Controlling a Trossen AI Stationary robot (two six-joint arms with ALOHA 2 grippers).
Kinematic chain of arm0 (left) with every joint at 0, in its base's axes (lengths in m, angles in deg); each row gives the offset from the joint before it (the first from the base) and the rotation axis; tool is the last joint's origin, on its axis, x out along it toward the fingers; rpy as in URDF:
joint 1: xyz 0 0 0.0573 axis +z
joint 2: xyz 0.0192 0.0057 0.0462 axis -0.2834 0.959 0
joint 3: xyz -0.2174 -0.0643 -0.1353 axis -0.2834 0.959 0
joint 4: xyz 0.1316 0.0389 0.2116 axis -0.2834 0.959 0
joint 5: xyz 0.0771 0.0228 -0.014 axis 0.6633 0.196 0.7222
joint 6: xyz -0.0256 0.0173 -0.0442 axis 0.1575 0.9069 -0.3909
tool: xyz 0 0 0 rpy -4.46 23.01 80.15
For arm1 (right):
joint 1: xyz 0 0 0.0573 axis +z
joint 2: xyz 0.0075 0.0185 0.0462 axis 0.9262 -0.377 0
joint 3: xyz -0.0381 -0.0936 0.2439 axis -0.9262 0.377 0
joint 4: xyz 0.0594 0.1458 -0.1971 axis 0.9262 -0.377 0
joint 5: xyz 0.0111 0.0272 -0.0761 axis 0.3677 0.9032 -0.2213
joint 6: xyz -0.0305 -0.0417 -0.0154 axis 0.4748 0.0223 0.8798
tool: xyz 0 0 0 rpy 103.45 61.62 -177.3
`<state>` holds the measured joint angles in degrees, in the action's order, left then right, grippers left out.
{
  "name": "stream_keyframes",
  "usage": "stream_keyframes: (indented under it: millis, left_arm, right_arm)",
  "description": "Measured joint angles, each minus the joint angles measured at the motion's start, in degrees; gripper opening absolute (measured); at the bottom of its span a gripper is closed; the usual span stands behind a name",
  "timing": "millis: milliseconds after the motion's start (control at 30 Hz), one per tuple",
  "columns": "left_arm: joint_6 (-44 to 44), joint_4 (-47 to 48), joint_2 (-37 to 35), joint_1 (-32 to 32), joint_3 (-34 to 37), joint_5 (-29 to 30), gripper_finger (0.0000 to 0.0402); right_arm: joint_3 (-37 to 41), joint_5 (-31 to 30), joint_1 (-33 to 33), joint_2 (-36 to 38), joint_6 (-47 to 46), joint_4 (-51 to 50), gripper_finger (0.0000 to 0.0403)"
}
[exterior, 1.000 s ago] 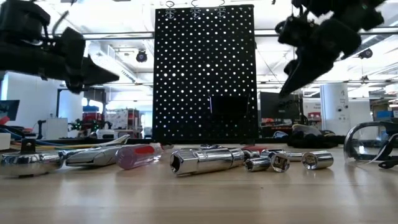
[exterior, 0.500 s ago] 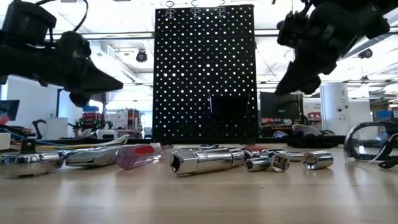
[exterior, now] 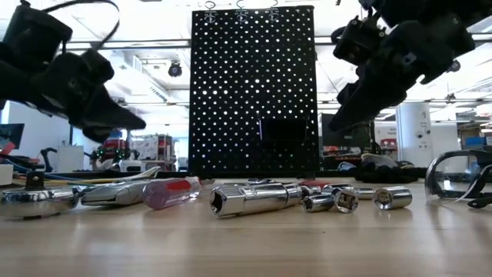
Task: Hang tools onto peg board
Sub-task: Hang the ratchet wrench on the peg board
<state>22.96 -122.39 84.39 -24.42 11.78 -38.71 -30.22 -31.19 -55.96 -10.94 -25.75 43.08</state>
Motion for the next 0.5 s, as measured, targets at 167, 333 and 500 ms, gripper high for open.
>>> stream_keyframes:
  millis: [167,333,500]
  left_arm:
    - [-7.86,0.21,4.7,-0.26,-2.49,-0.38,0.0071]
    - [-10.24,9.5,8.14,-0.21,-10.19,-4.94,0.0098]
    - [-6.24,42.8,11.08,-0.3,-25.61,-8.98,0.01]
  right_arm:
    - [-1.53,-3.3,-0.06,-1.51,4.45,-0.13,0.0115]
    - [-1.57,-3.53,-0.19,-1.17,6.4,-0.49,0.01]
    - [-1.5,-4.24,-0.17,-0.9,8.04,-0.47,0.0089]
